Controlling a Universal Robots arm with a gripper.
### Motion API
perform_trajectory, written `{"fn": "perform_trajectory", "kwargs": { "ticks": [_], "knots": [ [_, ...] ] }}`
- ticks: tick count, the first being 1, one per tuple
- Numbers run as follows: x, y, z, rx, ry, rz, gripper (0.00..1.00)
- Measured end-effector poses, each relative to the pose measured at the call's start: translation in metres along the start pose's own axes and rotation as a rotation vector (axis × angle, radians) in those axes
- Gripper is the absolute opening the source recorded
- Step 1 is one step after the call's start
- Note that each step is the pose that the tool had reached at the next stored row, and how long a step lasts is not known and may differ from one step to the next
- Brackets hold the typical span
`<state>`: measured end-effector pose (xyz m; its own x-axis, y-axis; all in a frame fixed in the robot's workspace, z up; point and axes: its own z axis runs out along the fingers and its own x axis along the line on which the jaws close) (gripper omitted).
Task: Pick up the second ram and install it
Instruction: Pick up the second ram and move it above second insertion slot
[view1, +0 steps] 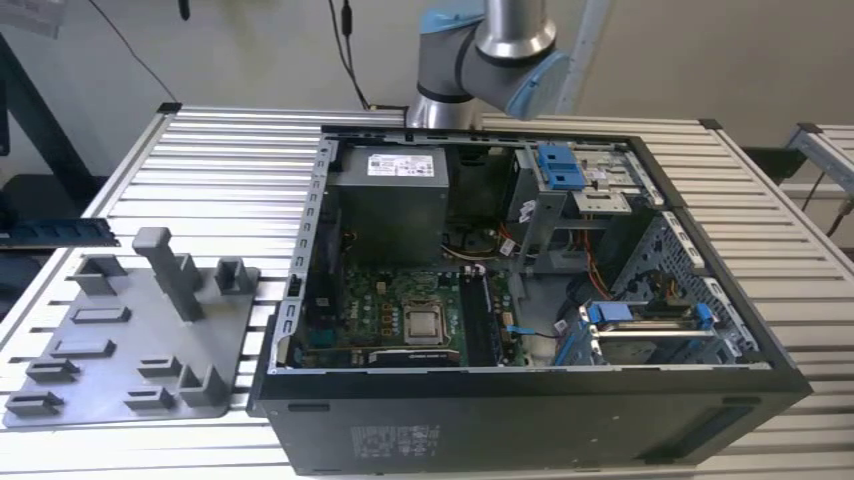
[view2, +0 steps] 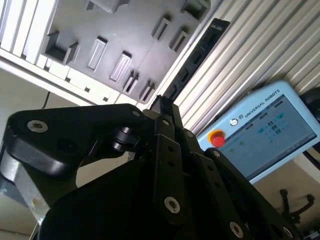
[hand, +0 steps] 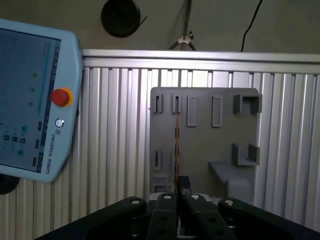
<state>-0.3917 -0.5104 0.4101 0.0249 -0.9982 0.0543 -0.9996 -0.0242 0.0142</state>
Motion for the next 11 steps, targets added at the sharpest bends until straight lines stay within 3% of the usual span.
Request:
{"fn": "perform_trajectory", "kwargs": {
  "ticks": [11],
  "knots": [
    [0.0006, -0.0263, -0.0004, 0.0000, 0.0000, -0.001, 0.13]
  ]
}}
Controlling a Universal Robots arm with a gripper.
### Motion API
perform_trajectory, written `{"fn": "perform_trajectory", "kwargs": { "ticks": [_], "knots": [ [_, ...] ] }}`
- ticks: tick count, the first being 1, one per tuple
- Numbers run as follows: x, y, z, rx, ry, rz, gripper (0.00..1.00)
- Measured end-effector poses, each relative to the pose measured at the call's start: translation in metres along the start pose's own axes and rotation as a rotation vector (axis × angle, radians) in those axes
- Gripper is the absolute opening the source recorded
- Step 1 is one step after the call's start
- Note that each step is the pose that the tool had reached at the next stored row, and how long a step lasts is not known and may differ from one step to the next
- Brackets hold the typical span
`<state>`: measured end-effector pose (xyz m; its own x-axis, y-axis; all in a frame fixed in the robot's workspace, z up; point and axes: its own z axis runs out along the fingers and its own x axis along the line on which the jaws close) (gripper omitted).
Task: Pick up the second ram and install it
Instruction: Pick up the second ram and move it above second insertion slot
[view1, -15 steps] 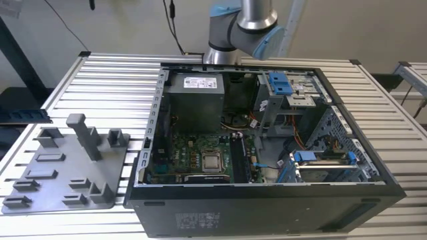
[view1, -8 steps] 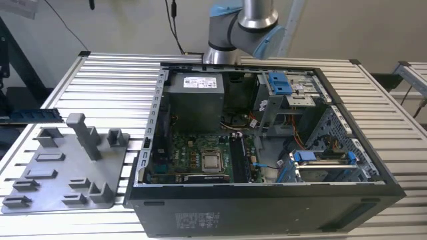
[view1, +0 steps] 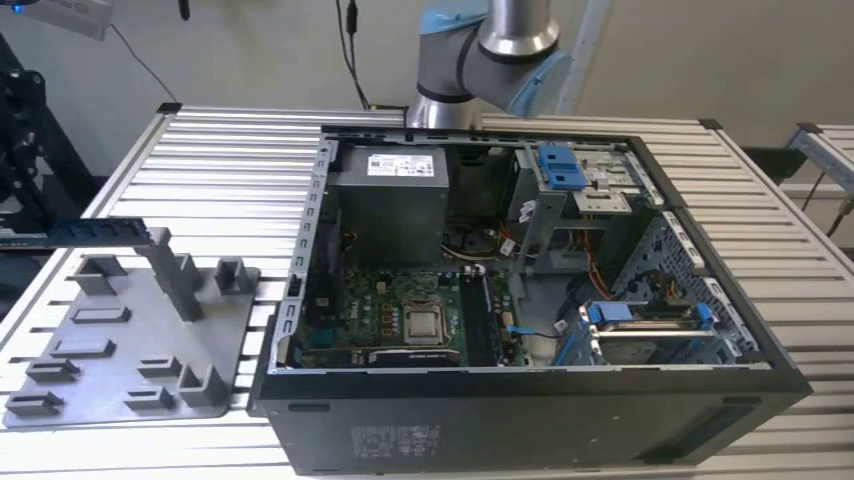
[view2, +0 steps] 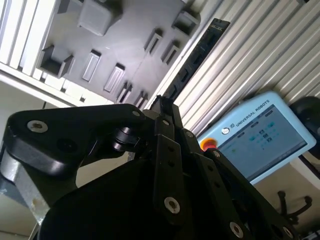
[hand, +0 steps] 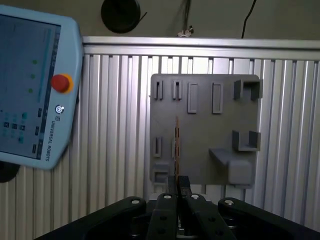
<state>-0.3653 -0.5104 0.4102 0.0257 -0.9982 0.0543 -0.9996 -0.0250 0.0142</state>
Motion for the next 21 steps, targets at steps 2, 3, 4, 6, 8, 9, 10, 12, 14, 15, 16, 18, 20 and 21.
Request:
{"fn": "perform_trajectory", "kwargs": {
  "ticks": [2, 3, 4, 6, 8, 9, 10, 12, 14, 15, 16, 18, 20, 21],
  "knots": [
    [0.0001, -0.0054, 0.0000, 0.0001, 0.0000, 0.000, 0.13],
    [0.0002, -0.0081, -0.0001, 0.0001, 0.0000, -0.001, 0.13],
    [0.0003, -0.0108, -0.0001, 0.0000, 0.0000, -0.001, 0.13],
    [0.0004, -0.0161, -0.0002, 0.0001, 0.0000, -0.001, 0.13],
    [0.0005, -0.0211, -0.0002, 0.0002, -0.0001, -0.001, 0.13],
    [0.0006, -0.0236, -0.0003, 0.0001, 0.0000, -0.001, 0.13],
    [0.0007, -0.0263, -0.0003, 0.0001, 0.0000, -0.002, 0.13],
    [0.0008, -0.0317, -0.0004, 0.0001, 0.0000, -0.002, 0.13],
    [0.0009, -0.0371, -0.0005, 0.0001, 0.0000, -0.002, 0.13],
    [0.0010, -0.0395, -0.0005, 0.0001, 0.0000, -0.002, 0.13],
    [0.0011, -0.0415, -0.0005, 0.0001, -0.0001, -0.002, 0.13],
    [0.0012, -0.0454, -0.0006, 0.0000, 0.0000, -0.002, 0.13],
    [0.0012, -0.0493, -0.0006, 0.0001, 0.0000, -0.002, 0.13],
    [0.0013, -0.0514, -0.0006, 0.0001, 0.0000, -0.002, 0.13]
  ]
}}
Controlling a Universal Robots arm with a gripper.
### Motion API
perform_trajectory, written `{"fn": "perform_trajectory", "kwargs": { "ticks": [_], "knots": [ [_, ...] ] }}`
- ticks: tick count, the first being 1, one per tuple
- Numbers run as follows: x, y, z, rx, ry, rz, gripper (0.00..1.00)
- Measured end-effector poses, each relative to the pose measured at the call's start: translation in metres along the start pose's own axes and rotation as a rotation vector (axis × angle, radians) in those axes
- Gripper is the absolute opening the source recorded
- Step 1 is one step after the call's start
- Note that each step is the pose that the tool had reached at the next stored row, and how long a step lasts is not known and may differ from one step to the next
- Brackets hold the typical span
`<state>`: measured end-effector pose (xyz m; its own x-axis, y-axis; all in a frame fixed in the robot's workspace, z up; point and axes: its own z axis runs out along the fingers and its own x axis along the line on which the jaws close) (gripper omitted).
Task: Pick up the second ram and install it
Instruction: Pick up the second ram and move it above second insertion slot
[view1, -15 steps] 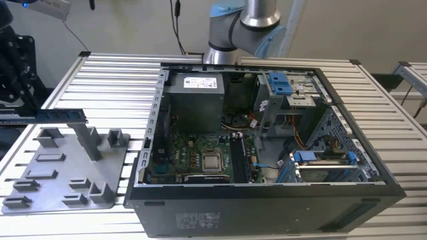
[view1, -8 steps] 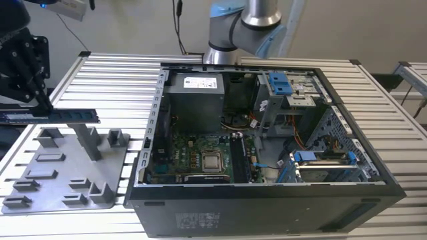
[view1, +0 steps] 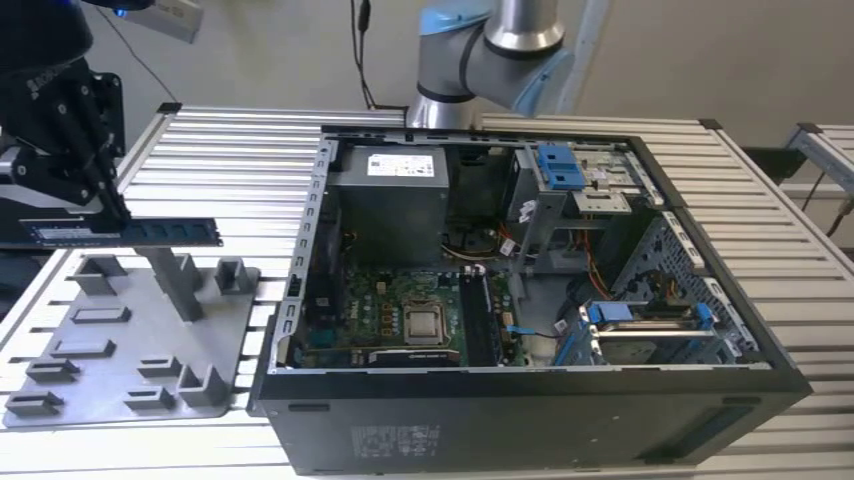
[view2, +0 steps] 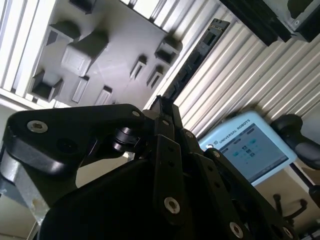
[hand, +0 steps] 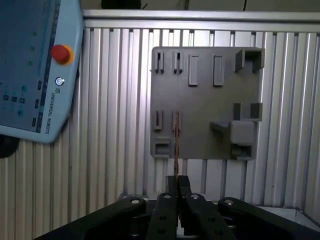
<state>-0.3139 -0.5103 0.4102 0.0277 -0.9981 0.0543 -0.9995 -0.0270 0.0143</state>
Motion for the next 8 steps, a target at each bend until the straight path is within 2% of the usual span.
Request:
{"fn": "perform_trajectory", "kwargs": {
  "ticks": [8],
  "knots": [
    [0.0005, -0.0188, -0.0002, 0.0001, -0.0001, 0.000, 0.13]
  ]
}}
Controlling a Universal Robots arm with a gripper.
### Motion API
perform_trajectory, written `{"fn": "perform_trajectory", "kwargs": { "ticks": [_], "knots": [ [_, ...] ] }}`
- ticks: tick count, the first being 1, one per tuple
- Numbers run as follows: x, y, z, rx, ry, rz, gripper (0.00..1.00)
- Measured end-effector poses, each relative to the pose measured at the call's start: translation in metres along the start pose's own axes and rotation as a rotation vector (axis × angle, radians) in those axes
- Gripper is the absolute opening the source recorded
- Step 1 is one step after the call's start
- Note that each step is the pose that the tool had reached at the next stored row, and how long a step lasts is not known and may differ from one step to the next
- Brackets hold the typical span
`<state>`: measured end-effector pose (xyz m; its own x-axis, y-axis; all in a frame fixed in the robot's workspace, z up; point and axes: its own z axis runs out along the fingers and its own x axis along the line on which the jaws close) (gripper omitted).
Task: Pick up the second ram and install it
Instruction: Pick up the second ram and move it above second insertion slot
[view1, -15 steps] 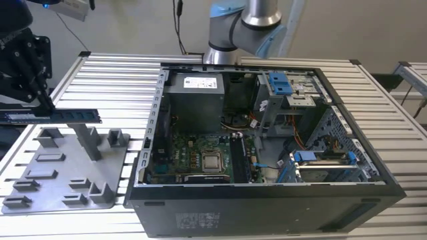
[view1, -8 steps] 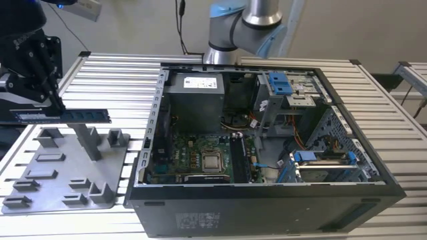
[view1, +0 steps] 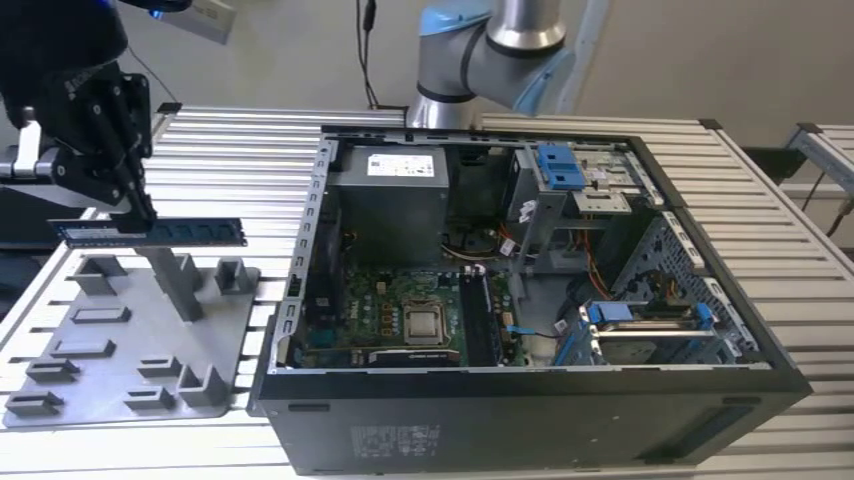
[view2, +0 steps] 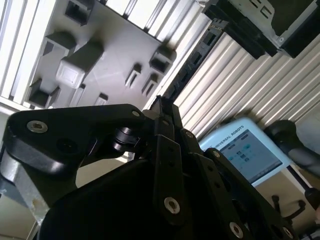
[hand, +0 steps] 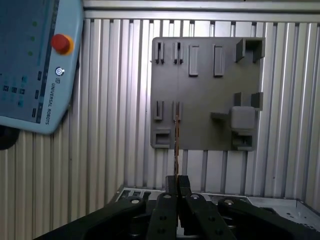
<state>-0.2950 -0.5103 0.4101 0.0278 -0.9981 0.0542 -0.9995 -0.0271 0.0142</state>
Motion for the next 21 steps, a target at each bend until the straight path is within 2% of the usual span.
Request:
{"fn": "perform_trajectory", "kwargs": {
  "ticks": [21],
  "knots": [
    [0.0014, -0.0480, -0.0006, -0.0001, 0.0001, 0.000, 0.13]
  ]
}}
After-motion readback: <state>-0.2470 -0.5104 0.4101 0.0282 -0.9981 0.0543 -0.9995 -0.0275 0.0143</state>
